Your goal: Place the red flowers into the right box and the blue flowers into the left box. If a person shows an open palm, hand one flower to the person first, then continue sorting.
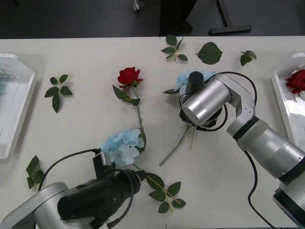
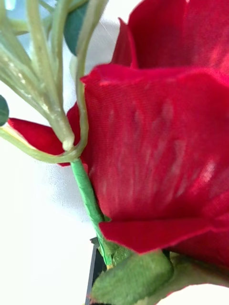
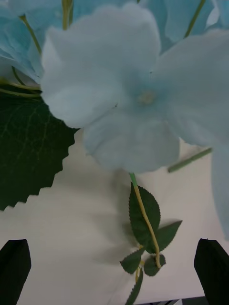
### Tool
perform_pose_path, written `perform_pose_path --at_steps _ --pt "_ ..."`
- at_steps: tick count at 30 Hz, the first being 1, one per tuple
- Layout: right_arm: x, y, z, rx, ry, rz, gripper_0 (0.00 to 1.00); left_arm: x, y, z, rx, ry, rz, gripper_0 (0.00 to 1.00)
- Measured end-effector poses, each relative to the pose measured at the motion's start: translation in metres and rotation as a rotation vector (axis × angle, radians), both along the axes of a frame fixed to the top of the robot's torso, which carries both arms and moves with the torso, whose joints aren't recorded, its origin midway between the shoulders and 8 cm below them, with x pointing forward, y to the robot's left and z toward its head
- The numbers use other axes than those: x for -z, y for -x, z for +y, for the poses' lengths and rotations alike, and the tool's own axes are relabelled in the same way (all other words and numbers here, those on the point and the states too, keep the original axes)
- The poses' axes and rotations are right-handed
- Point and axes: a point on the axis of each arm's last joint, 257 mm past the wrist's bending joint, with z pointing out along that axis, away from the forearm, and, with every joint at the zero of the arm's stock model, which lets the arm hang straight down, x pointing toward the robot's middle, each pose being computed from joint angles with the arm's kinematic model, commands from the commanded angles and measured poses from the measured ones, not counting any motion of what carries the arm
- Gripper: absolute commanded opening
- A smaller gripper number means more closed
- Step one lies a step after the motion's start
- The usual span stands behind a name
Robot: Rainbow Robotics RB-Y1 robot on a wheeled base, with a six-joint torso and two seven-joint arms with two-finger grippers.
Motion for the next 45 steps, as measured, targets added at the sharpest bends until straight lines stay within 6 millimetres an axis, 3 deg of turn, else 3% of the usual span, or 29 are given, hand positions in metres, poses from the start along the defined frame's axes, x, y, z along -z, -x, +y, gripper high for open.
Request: perform_pose_path --at_steps 7,15,17,19,20,21,24,25,28,31,38,45 --pt "-0.02 0.0 -0.013 0.076 -0.039 0.059 0.0 0.017 -0.03 -0.008 -0.016 -0.047 -0.018 1.0" --pt "-0.058 -0.019 -0.067 -0.074 0.082 0.072 0.0 0.025 -0.062 0.001 -0.037 -0.128 -0.071 1.0" --pt "-0.06 -0.021 -0.086 -0.084 0.116 0.076 0.0 0.025 -0.064 0.001 -0.037 -0.137 -0.079 0.8" --pt "-0.058 -0.023 -0.101 -0.07 0.126 0.076 0.0 0.027 -0.065 0.005 -0.034 -0.156 -0.087 0.69" --pt "-0.057 -0.025 -0.107 -0.071 0.129 0.075 0.0 0.028 -0.065 0.006 -0.03 -0.17 -0.093 0.53" --pt "-0.055 -0.027 -0.112 -0.078 0.133 0.073 0.01 0.029 -0.066 0.008 -0.025 -0.188 -0.102 0.48" --pt "-0.045 -0.032 -0.125 -0.126 0.154 0.08 0.49 0.033 -0.067 0.013 -0.017 -0.228 -0.122 0.05" --pt "-0.04 -0.032 -0.128 -0.14 0.158 0.085 0.61 0.034 -0.067 0.015 -0.016 -0.238 -0.125 0.0" --pt "-0.028 -0.034 -0.133 -0.149 0.139 0.089 0.78 0.035 -0.069 0.018 -0.018 -0.253 -0.13 0.0" --pt "-0.02 -0.035 -0.137 -0.134 0.123 0.091 0.86 0.036 -0.07 0.02 -0.019 -0.262 -0.134 0.0" --pt "-0.019 -0.032 -0.128 -0.13 0.067 0.1 0.92 0.037 -0.071 0.022 -0.022 -0.273 -0.137 0.0" --pt "-0.033 -0.019 -0.121 -0.144 -0.043 0.158 0.93 0.036 -0.073 0.024 -0.028 -0.281 -0.136 0.0"
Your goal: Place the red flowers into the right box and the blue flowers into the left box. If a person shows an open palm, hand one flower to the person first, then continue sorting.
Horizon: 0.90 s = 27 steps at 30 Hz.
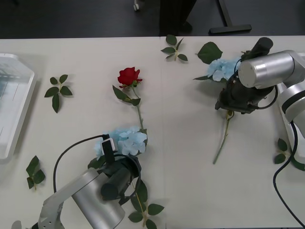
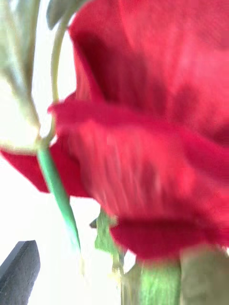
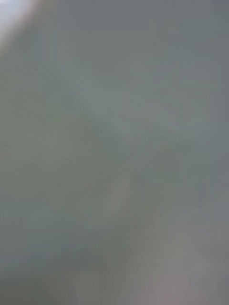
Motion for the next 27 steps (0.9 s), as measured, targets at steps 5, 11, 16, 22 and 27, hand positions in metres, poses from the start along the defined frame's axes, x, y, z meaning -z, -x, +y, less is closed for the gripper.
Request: perform_pose_path --at_steps 5,11,16,22,27 --pt "-0.02 0.009 -0.001 0.005 -0.064 0.033 0.94 -0.018 0.003 0.012 -0.042 -0.041 0.02 0.0" --pt "-0.049 0.003 -0.02 0.088 -0.146 0.015 0.94 -0.089 0.014 0.009 -0.071 0.017 0.018 0.0" --pt "-0.051 0.001 -0.036 0.078 -0.118 -0.004 0.93 -0.145 0.02 0.012 -0.096 0.106 -0.006 0.0" --pt "-0.033 -0.007 -0.047 0.067 -0.088 -0.065 0.94 -0.187 0.018 0.028 -0.099 0.146 -0.052 0.0" --pt "-0.013 -0.005 -0.044 0.039 -0.055 -0.07 0.93 -0.203 0.006 0.072 0.007 -0.017 -0.095 0.0"
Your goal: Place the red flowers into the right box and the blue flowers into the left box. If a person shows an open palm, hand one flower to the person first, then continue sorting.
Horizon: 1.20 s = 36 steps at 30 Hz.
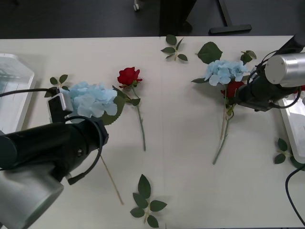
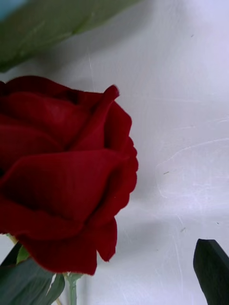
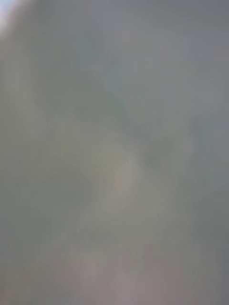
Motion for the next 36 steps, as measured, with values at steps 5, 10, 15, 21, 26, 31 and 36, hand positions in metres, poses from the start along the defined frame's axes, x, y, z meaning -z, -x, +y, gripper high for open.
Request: perform_pose_path --at_steps 5,10,15,21,26,31,36 --pt "0.002 -0.004 0.002 -0.007 0.012 -0.017 0.94 -0.027 -0.017 0.066 0.11 -0.25 -0.047 0.0" --pt "0.007 -0.008 0.002 -0.015 0.075 -0.028 0.94 -0.055 -0.028 0.126 0.072 -0.303 -0.035 0.0" --pt "0.014 -0.009 0.012 -0.029 0.104 -0.031 0.93 -0.071 -0.038 0.192 0.113 -0.445 0.028 0.0" --pt "0.018 -0.009 0.022 -0.041 0.105 -0.028 0.91 -0.08 -0.046 0.288 0.29 -0.763 0.174 0.0" --pt "0.021 -0.01 0.024 -0.044 0.122 -0.031 0.68 -0.078 -0.046 0.357 0.166 -0.757 0.26 0.0" --pt "0.024 -0.014 0.022 -0.035 0.116 -0.048 0.3 -0.068 -0.055 0.407 0.197 -0.817 0.269 0.0" --pt "0.028 -0.013 0.019 -0.027 0.117 -0.042 0.0 -0.058 -0.061 0.436 0.371 -1.001 0.252 0.0"
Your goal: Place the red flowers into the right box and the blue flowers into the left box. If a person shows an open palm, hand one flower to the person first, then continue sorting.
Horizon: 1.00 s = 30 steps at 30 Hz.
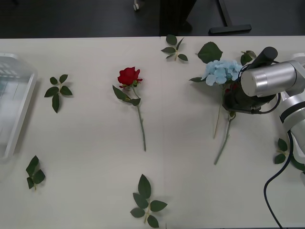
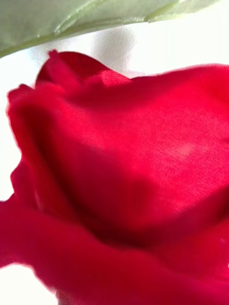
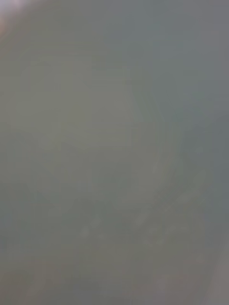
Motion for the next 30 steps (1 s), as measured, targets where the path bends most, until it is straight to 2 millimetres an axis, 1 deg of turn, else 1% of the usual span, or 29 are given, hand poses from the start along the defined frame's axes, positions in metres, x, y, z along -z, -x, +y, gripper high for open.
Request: perform_pose_path --at_steps 2,4,6,8,10,13,16,17,18,19,20,22,24,27,30 --pt "0.0 0.0 0.0 0.001 0.0 0.001 0.0 0.005 0.004 0.013 -0.013 -0.025 -0.001 0.0" --pt "0.001 0.0 0.0 0.001 0.0 0.002 0.0 0.01 0.01 0.03 -0.036 -0.069 0.008 0.0" --pt "0.0 0.0 -0.001 0.002 -0.001 0.001 0.0 0.021 0.016 0.041 -0.054 -0.089 0.031 0.0" --pt "-0.001 0.0 -0.001 0.006 -0.006 -0.001 0.0 0.034 0.023 0.049 -0.071 -0.091 0.06 0.0" --pt "-0.002 -0.001 -0.002 0.012 -0.012 -0.003 0.0 0.043 0.029 0.057 -0.084 -0.104 0.083 0.0" --pt "-0.005 0.0 -0.005 0.026 -0.025 0.001 0.0 0.049 0.03 0.065 -0.085 -0.133 0.092 0.0" --pt "-0.012 0.001 -0.013 0.025 -0.032 0.014 0.0 0.053 0.032 0.066 -0.082 -0.141 0.1 0.01" --pt "-0.017 0.001 -0.017 0.012 -0.028 0.016 0.0 0.053 0.032 0.066 -0.081 -0.145 0.102 0.15" --pt "-0.022 0.001 -0.022 -0.01 -0.019 0.019 0.0 0.053 0.032 0.067 -0.081 -0.149 0.104 0.37" --pt "-0.028 0.0 -0.029 -0.034 -0.007 0.02 0.0 0.053 0.032 0.067 -0.081 -0.151 0.103 0.52" --pt "-0.034 0.001 -0.037 -0.06 0.009 0.024 0.0 0.053 0.032 0.067 -0.081 -0.152 0.103 0.63" --pt "-0.05 0.002 -0.059 -0.124 0.059 0.031 0.0 0.053 0.032 0.068 -0.081 -0.152 0.103 0.75" --pt "-0.065 0.002 -0.084 -0.183 0.118 0.029 0.0 0.053 0.031 0.068 -0.08 -0.153 0.1 0.83" --pt "-0.085 0.003 -0.123 -0.214 0.195 0.021 0.0 0.051 0.029 0.067 -0.075 -0.154 0.092 0.9" --pt "-0.103 0.011 -0.164 -0.21 0.273 0.037 0.0 0.051 0.029 0.067 -0.075 -0.154 0.091 0.99"
